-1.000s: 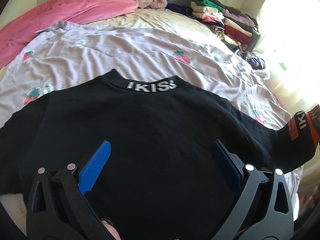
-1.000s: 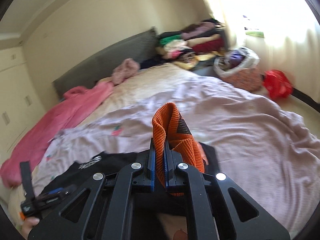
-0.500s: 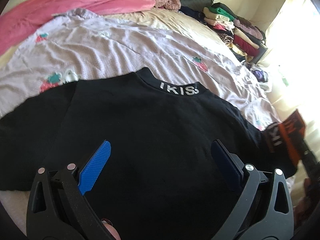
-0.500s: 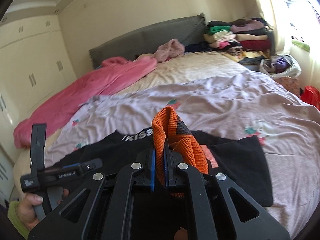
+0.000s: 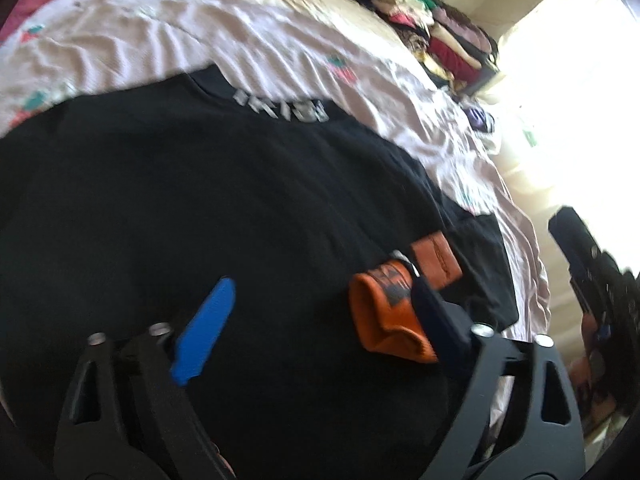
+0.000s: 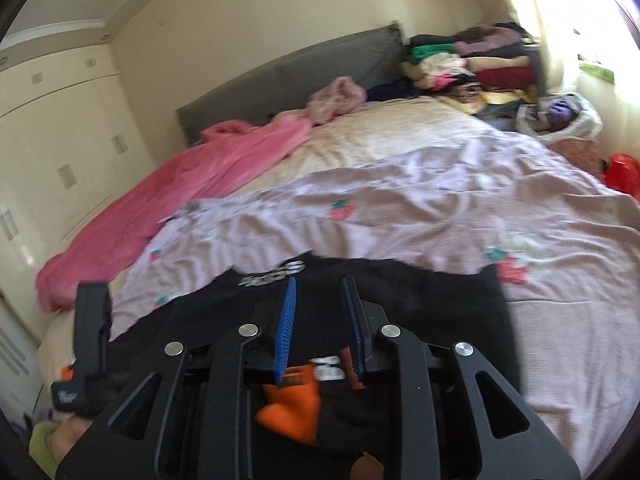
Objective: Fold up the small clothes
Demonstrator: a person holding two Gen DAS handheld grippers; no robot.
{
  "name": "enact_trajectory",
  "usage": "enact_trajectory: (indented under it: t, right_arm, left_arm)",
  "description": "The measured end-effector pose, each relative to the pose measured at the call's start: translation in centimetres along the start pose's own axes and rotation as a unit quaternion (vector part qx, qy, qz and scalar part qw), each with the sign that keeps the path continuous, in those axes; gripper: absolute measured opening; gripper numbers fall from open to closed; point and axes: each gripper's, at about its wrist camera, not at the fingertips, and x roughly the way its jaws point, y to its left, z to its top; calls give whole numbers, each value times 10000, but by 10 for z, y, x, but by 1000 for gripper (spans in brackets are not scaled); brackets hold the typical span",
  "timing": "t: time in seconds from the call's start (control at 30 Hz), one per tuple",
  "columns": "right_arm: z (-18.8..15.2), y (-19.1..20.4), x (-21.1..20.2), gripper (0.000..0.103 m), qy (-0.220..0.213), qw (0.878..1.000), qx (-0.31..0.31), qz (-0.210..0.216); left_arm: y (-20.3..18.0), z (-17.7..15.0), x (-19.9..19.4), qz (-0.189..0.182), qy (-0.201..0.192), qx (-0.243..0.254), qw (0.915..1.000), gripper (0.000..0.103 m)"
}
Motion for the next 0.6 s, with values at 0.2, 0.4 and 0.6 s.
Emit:
enact_trajectory:
  t: [0.2,0.4,0.6]
  right_arm:
    - [3,-32,-9,29,-117,9988,315,-354]
    - [2,-40,-13,29,-135,9982,381,-434]
    - [3,-45,-11,29,-114,9974,393,-591]
  left_arm:
    - [-19,-11,23,-343,277,-66,9990,61]
    - [-35,-9,40,-350,354,-51,9987,38]
    - [-37,-3,43,-439,279,4,9986,6]
